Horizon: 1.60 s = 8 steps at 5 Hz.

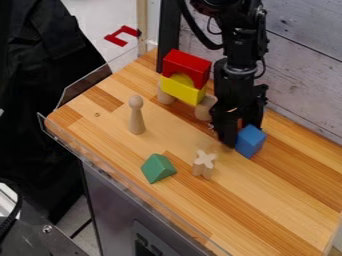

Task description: Placed the blue cuboid on top of the red arch

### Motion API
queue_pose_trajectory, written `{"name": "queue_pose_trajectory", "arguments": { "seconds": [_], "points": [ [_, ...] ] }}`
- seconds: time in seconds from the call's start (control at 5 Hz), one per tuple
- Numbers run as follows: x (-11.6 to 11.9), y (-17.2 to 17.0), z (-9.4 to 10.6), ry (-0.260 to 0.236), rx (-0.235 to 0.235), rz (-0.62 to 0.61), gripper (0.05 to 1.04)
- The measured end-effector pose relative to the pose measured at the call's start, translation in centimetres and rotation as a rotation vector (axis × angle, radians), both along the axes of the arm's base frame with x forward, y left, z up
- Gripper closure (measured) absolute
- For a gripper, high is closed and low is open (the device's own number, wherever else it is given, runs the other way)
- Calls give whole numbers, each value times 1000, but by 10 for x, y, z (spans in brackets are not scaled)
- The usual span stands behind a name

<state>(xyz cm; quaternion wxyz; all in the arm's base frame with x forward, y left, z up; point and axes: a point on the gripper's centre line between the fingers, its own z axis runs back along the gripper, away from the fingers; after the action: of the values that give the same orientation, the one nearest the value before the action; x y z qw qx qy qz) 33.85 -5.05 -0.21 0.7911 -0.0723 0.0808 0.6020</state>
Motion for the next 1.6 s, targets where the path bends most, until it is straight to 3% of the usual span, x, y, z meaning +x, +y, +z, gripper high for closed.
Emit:
{"name": "queue_pose_trajectory", "arguments": {
  "seconds": [0.2, 0.4, 0.6, 0.8, 1.2, 1.6],
  "points": [
    [2, 0, 5, -33, -2, 8, 524],
    [8, 4, 47, -168, 16, 29, 523],
    [13, 7, 82, -258, -3, 90, 524],
    [14, 32, 111, -322, -3, 177, 524],
    [24, 91, 147, -395, 23, 298, 524],
    [13, 124, 152, -367, 23, 304, 524]
  ]
}}
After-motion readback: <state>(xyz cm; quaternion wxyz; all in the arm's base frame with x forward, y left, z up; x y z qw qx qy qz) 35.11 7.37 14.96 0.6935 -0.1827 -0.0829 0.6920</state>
